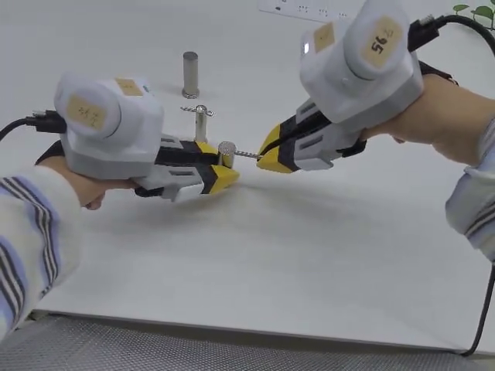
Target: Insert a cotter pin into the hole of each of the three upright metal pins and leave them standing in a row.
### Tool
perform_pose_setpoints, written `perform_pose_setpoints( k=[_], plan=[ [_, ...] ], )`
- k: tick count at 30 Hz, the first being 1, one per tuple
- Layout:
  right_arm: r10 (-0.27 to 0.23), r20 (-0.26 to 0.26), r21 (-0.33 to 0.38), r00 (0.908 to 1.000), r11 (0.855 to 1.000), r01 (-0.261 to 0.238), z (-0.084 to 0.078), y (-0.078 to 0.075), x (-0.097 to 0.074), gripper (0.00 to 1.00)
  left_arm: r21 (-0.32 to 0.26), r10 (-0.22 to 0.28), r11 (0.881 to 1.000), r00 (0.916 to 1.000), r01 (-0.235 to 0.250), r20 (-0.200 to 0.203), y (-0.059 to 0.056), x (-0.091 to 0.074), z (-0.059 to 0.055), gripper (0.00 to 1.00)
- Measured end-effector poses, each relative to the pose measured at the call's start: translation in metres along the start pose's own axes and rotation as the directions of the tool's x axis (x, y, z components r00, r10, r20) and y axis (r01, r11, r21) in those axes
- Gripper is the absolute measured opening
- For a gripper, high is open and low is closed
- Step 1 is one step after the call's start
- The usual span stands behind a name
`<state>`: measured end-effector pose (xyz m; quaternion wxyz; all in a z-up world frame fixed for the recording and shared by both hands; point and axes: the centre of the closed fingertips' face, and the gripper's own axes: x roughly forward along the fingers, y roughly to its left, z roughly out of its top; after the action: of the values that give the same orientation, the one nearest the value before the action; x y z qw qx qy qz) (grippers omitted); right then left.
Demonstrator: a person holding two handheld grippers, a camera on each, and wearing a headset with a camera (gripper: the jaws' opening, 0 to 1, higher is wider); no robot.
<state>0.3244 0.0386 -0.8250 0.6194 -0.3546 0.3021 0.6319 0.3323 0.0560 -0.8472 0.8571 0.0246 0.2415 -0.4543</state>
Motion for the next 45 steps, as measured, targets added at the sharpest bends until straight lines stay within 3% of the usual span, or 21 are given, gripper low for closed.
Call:
perform_pose_setpoints(
  k=[10,19,26,32,45],
  plan=[
    [-0.008,0.024,0.009,0.9997,1.0,0.007,0.003,0.001,0.002,0.03,-0.001,-0.003,1.0,1.0,0.003,-0.001,0.0,0.0,0.0,0.12],
    [-0.002,0.061,0.034,0.9981,0.999,0.0,0.017,0.004,0.011,0.04,-0.004,-0.005,1.0,1.0,0.005,-0.001,-0.002,0.001,0.0,0.12],
    [-0.004,0.071,0.021,0.9975,1.0,0.003,0.017,0.005,0.007,0.09,-0.007,-0.006,1.0,1.0,0.006,0.001,-0.002,0.001,0.0,0.12],
    [-0.001,0.06,0.047,0.9982,0.999,-0.002,0.008,0.006,0.002,0.07,-0.011,-0.006,1.0,1.0,0.006,0.004,-0.003,0.001,0.0,0.12],
    [-0.004,0.086,0.064,0.9963,0.998,-0.002,0.016,0.009,0.004,0.03,-0.02,-0.003,1.0,0.9999,0.004,0.014,-0.002,0.001,0.0,0.13]
  ],
)
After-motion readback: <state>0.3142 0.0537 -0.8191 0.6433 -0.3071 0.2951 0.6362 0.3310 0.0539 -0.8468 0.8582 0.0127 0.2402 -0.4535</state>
